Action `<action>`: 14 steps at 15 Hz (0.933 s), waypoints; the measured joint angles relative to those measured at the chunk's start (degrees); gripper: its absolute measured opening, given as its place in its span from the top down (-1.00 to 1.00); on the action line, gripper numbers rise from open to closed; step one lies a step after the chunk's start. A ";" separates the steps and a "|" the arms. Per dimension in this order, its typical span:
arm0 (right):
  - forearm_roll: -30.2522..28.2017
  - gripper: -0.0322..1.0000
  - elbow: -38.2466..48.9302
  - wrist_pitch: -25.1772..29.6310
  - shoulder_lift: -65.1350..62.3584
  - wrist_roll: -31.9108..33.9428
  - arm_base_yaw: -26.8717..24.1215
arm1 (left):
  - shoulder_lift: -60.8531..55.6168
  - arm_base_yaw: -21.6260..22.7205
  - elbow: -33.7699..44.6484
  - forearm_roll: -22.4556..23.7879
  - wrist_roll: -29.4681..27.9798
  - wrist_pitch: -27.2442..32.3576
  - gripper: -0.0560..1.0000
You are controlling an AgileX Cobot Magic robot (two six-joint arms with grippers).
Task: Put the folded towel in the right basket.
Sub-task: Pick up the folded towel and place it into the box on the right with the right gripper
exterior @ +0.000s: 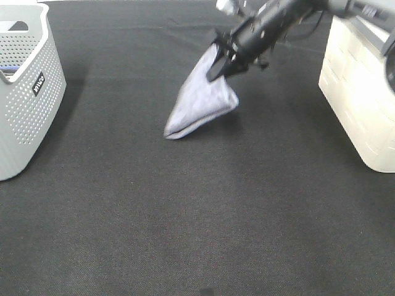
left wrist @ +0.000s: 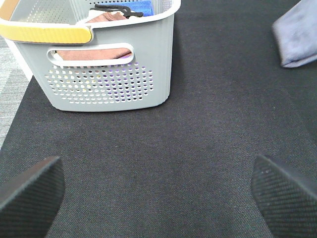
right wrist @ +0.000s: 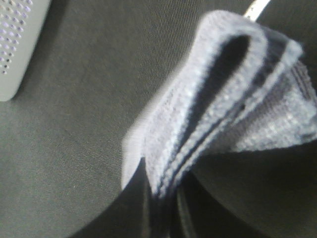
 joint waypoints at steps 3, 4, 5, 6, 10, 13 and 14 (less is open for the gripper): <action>-5.84 0.83 0.00 0.11 -6.42 0.06 0.00 | 0.00 0.00 0.00 0.00 0.00 0.00 -0.95; -5.84 0.83 0.00 0.11 -6.42 0.06 0.00 | 0.00 0.00 0.00 0.00 0.00 0.00 -0.95; -9.51 0.83 0.00 0.23 -9.85 1.26 0.00 | 0.00 0.00 0.00 0.00 0.00 0.00 -0.95; -12.26 0.83 0.00 0.23 -12.26 2.64 0.00 | 0.00 0.00 0.00 0.00 0.00 0.00 -0.95; -26.64 0.83 0.00 0.40 -20.80 7.73 0.00 | 0.00 0.00 0.00 0.00 0.00 0.00 -0.95; -32.43 0.83 0.00 0.52 -25.21 10.89 -3.27 | 0.00 0.00 0.00 0.00 0.00 0.00 -0.95; -32.31 0.83 0.00 0.52 -25.90 11.06 -5.61 | 0.00 0.00 0.00 0.00 0.00 0.00 -0.95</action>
